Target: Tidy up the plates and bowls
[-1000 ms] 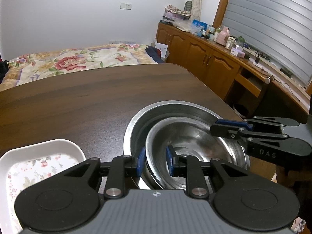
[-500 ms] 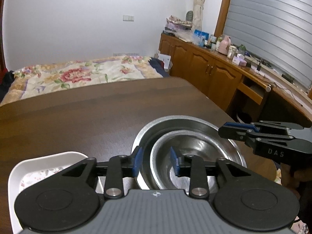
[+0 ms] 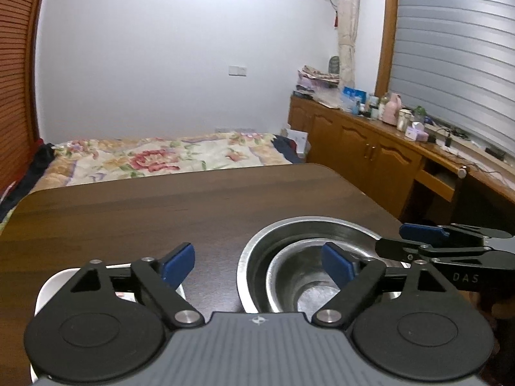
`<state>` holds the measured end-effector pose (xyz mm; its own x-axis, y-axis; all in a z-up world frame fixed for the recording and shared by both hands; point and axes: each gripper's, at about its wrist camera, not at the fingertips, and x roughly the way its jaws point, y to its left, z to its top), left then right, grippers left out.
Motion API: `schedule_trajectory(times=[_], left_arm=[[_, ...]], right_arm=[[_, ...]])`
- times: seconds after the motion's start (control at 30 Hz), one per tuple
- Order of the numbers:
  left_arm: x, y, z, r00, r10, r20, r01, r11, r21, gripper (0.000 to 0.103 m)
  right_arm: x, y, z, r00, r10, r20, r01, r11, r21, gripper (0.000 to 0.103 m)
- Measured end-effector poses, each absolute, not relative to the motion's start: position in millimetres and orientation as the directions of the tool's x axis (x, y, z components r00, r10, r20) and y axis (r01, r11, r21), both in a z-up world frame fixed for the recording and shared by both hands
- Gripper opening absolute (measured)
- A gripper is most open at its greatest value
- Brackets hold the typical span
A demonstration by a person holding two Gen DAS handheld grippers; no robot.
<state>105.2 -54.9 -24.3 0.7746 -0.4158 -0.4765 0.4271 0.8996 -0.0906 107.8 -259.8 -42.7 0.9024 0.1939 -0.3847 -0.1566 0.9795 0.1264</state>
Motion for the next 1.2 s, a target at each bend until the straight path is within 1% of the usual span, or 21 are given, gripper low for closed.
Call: schedule_trajectory(times=[0.17,0.37,0.57,0.63,0.7,0.83,0.9,0.97,1.1,1.2], left_arm=[[105,-55,-35,0.801,-0.377,-0.465,0.392,0.917,-0.068,0.092],[111,-56,-48,0.794,-0.365,-0.487,0.380,0.922,-0.071,0.092],[110,-58,-53,0.783,-0.363,-0.505,0.381,0.922,-0.072,0.090],[110,-58,-54,0.778,-0.367,-0.509,0.383,0.920,-0.078,0.087],[108,-61,-56,0.774,-0.368,-0.515,0.384,0.920,-0.080,0.080],[107,-64,-59,0.761,-0.378,-0.527,0.394,0.915,-0.087,0.072],[108,-65,-60,0.755,-0.383,-0.533,0.398,0.913,-0.091,0.065],[108,-67,-61,0.751,-0.378,-0.541,0.397,0.914,-0.086,0.060],[110,-68,-64,0.743,-0.376,-0.554,0.396,0.914,-0.090,0.046],[110,-70,-66,0.736,-0.379,-0.561,0.401,0.911,-0.090,0.038]], right_arm=[[111,-256,-52,0.908,0.186,-0.375,-0.159,0.982,0.102,0.074],[118,-256,-64,0.898,0.199,-0.393,-0.165,0.979,0.119,0.074],[121,-255,-63,0.890,0.226,-0.397,-0.184,0.973,0.141,0.074],[121,-255,-64,0.885,0.226,-0.406,-0.182,0.973,0.145,0.074],[120,-254,-65,0.884,0.220,-0.413,-0.173,0.974,0.149,0.074],[120,-250,-65,0.882,0.216,-0.419,-0.180,0.976,0.124,0.074],[120,-247,-66,0.878,0.221,-0.424,-0.190,0.975,0.114,0.071],[121,-247,-66,0.874,0.220,-0.433,-0.189,0.975,0.114,0.061],[124,-249,-67,0.865,0.225,-0.448,-0.185,0.974,0.130,0.052],[125,-247,-68,0.862,0.224,-0.454,-0.182,0.974,0.135,0.047]])
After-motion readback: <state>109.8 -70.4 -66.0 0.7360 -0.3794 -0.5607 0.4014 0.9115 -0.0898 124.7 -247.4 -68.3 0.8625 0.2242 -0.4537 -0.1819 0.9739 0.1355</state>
